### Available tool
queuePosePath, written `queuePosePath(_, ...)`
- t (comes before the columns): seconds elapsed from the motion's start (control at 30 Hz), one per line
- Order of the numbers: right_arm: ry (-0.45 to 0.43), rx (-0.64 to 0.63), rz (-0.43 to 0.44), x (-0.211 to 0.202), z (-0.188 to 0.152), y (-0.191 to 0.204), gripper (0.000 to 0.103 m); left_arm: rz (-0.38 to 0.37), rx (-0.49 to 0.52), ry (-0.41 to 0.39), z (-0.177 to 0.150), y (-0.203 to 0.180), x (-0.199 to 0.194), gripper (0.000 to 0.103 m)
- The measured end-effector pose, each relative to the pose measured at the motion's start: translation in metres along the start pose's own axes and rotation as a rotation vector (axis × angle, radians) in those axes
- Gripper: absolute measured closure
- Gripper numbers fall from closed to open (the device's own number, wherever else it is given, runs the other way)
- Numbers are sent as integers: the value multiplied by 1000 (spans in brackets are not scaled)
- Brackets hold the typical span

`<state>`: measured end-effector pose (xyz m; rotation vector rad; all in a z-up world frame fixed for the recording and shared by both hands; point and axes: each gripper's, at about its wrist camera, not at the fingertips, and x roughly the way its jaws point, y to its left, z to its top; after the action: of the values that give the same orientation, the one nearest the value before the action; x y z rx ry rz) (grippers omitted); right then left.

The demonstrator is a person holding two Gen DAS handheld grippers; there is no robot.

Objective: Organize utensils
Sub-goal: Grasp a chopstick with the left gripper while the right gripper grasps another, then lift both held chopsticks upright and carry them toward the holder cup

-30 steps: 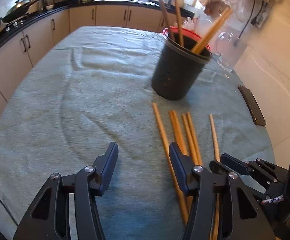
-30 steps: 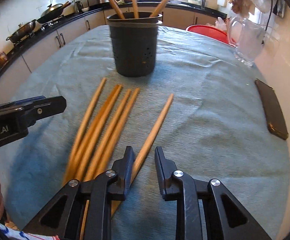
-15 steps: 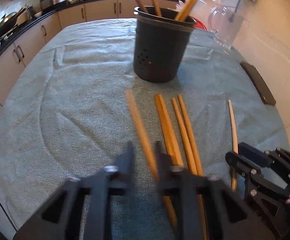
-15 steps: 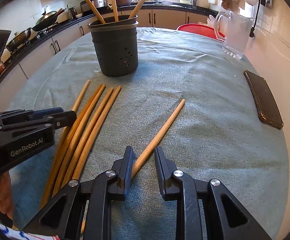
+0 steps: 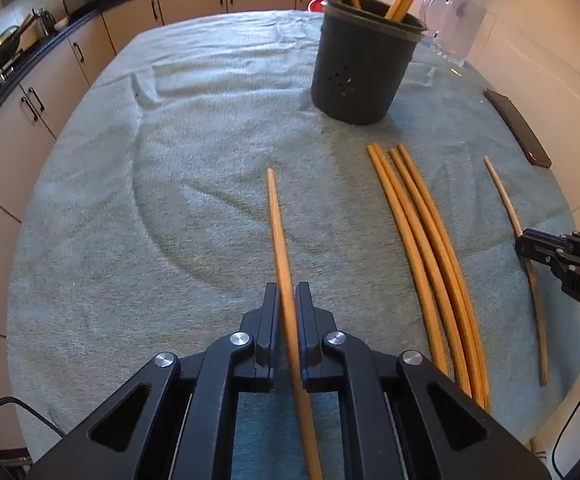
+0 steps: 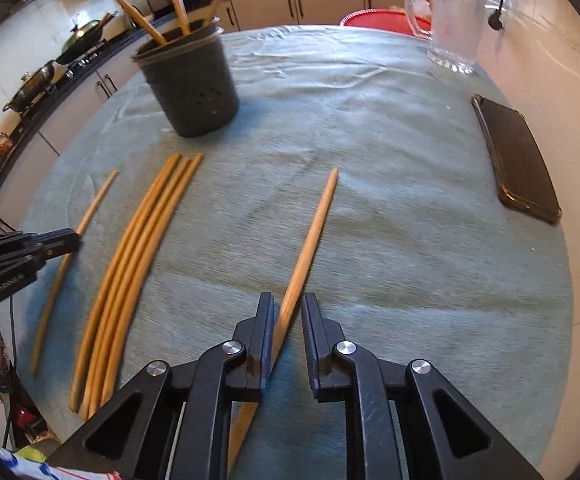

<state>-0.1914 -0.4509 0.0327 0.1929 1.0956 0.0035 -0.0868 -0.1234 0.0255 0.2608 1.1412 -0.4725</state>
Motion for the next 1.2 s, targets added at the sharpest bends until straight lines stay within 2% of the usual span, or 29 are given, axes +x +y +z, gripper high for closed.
queuePosePath(0.13, 61, -5, -25, 3, 9, 0, 89, 7, 6, 58, 8, -1, 4, 95)
queuePosePath(0.33, 165, -30, -135, 15, 32, 6, 88, 18, 40, 103, 21, -5, 11, 95)
queuePosePath(0.67, 273, 20, -152, 34, 72, 0, 86, 2, 39, 139, 36, -1, 17, 95)
queuePosePath(0.87, 244, -25, -174, 34, 73, 8, 87, -34, 18, 141, 41, 1, 19, 95)
queuePosePath(0.97, 211, -28, -167, 31, 68, 10, 92, -47, 10, 128, 40, 3, 19, 96)
queuePosePath(1.07, 177, -23, -164, 27, 62, 10, 96, -31, -10, 82, 36, 7, 12, 97)
queuePosePath(1.13, 142, 1, -149, 20, 56, 9, 96, -13, -10, 24, 30, 9, -4, 97)
queuePosePath(1.2, 99, 21, -119, 11, 45, 10, 96, -29, -7, -39, 24, 7, -21, 97)
